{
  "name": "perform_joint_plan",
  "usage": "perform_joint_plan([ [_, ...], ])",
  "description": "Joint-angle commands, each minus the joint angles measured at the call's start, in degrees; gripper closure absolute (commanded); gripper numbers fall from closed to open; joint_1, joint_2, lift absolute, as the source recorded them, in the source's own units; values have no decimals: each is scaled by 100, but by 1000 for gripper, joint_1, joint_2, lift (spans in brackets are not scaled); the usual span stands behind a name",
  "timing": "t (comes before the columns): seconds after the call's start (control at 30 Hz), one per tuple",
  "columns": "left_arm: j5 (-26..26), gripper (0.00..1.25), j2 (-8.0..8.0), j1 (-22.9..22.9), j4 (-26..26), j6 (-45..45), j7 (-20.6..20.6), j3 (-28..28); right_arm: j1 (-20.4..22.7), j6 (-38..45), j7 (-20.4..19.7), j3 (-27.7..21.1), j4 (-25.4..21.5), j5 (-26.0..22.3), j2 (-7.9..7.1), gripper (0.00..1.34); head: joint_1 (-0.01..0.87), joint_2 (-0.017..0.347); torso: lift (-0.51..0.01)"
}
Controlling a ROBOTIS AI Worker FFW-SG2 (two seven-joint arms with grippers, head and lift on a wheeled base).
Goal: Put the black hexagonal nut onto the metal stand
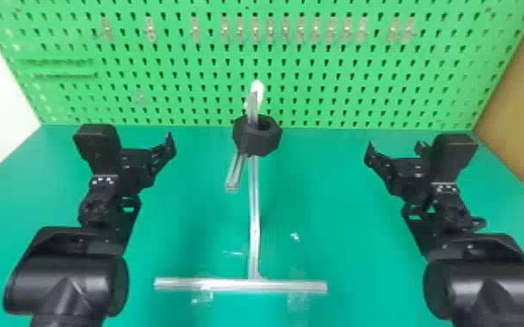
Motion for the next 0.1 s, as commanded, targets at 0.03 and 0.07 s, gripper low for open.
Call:
perform_joint_plan([
  [0.03, -9, 156, 2, 3, 0, -7, 0, 0, 0, 1, 0, 3, 0, -7, 0, 217, 693, 81, -1],
  [0.07, 0, 156, 2, 3, 0, -7, 0, -9, 0, 1, 0, 3, 0, -7, 0, 217, 693, 81, -1],
])
